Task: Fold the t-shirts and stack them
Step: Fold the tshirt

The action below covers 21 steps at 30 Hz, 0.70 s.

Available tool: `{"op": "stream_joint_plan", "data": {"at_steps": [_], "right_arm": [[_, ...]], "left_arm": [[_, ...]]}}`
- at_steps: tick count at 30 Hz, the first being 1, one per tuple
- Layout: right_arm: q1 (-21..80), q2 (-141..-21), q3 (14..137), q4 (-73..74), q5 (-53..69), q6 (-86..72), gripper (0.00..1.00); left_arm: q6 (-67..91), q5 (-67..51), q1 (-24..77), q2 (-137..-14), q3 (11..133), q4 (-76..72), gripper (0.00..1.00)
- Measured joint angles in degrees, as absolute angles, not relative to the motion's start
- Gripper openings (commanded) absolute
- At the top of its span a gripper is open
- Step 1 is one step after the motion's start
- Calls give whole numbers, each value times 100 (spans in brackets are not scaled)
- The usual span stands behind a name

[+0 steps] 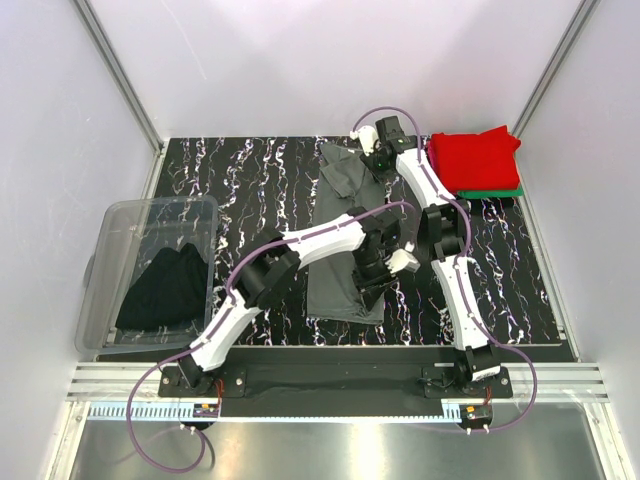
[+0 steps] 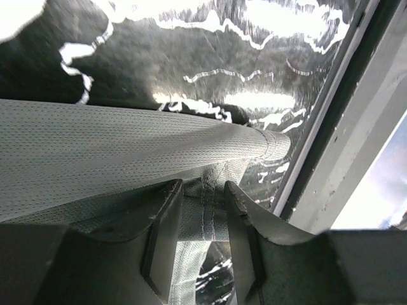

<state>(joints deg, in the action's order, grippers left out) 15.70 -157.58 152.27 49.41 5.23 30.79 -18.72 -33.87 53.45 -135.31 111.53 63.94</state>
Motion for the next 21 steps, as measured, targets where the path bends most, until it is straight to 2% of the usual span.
{"op": "stream_joint_plan", "data": {"at_steps": [4,8,9,12,17,21], "right_arm": [[1573,-15782,15275,4912,521,3076,31],[1573,-15760,15275,4912,506,2945,33],[1573,-15694,15216,4925,504,2864,33],[1566,-15102,14497,4936,523,2512,34],[1490,-12748,12149,4788,1022,1273,36],[1372,-10532,9977,4613,1874,143,39]], "left_arm": [[-1841,-3380,5356,-13572,11271,6331,40],[-1835,-3227,5356,-13541,11415,6418,46],[-1833,-3153,5349,-13485,11472,6482,55],[-1802,-2873,5266,-12879,11434,6549,64],[-1570,-2711,4598,-11054,11179,6399,64],[-537,-3063,3249,-9830,10112,5927,62]]}}
